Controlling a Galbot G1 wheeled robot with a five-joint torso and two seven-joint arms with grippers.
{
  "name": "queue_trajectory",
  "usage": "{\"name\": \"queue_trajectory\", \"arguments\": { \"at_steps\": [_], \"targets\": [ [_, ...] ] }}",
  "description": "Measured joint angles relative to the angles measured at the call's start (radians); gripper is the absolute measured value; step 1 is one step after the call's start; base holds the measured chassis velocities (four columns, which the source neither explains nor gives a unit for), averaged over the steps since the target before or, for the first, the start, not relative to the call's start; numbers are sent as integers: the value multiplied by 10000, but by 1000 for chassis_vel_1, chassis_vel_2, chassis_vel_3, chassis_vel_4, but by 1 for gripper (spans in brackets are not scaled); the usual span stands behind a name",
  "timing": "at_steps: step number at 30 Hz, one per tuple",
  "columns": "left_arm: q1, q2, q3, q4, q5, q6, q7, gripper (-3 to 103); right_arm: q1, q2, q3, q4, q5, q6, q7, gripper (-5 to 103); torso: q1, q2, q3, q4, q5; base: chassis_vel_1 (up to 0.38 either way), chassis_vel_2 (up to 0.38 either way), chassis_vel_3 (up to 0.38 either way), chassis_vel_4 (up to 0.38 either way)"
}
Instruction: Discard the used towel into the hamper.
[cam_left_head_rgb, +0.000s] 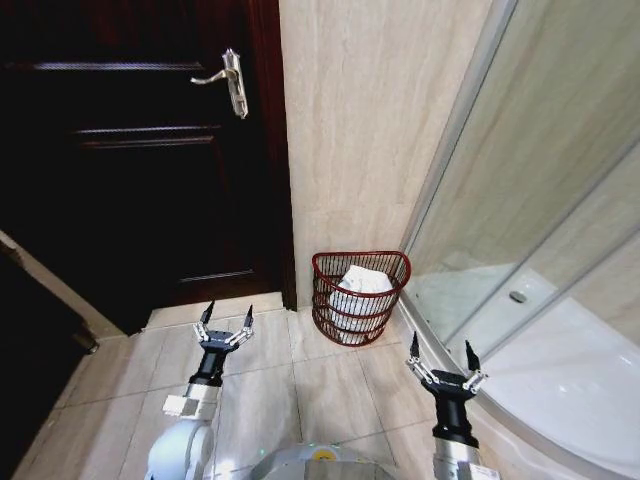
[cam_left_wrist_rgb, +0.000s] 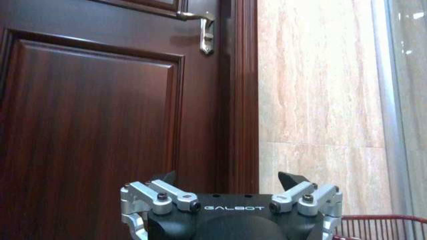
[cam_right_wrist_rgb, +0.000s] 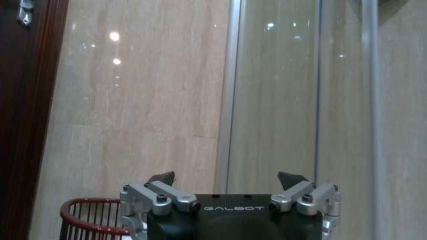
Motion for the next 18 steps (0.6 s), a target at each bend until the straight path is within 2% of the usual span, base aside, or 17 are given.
{"name": "queue_trajectory", "arguments": {
  "at_steps": [18],
  "targets": [
    [174, -147, -8, -120, 30, -202, 8, 100, -110, -112, -125, -134, -52, 161, 288, 100, 0, 0, 0, 0, 1, 84, -90, -89, 90]
  ]
}}
